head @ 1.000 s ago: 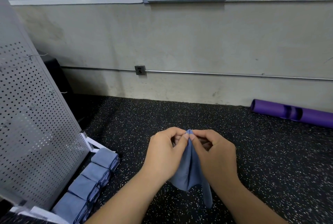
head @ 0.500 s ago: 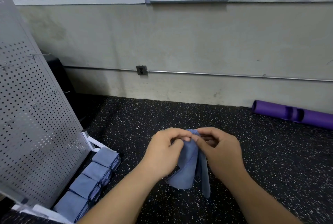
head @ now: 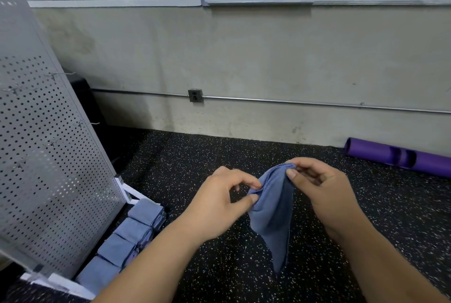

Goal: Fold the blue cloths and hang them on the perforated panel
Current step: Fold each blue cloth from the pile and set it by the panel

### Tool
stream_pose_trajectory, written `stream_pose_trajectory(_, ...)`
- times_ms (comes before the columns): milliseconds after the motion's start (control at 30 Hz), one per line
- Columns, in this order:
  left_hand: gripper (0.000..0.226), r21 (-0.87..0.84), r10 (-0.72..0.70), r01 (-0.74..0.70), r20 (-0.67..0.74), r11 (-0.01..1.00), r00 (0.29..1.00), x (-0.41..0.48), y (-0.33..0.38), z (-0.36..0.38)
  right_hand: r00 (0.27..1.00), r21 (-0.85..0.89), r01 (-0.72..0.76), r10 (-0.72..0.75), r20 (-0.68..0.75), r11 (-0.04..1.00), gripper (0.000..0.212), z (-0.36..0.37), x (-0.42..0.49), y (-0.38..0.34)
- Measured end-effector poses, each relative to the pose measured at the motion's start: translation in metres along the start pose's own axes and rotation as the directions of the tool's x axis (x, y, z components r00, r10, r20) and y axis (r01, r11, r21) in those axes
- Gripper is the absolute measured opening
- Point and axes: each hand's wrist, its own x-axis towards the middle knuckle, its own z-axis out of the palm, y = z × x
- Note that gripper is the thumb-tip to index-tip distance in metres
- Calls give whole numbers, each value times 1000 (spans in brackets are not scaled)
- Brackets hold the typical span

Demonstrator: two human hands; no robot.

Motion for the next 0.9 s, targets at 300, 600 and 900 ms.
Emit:
stream_pose_trajectory(300, 36, 350, 175, -194, 84, 916, 981, 0, -8, 7, 999, 37, 31, -30, -29, 999, 23, -11, 3, 0)
stream_pose_trajectory(600, 32, 336, 225, -220, 24, 916, 974, 3, 5, 21, 996, 119, 35, -25, -82, 992, 24, -15, 6, 0)
stream_pose_trajectory(900, 15, 478, 196, -107, -140, 872, 971, 11, -11, 15, 996, -72, 43, -48, -74, 996, 22, -25, 9, 3)
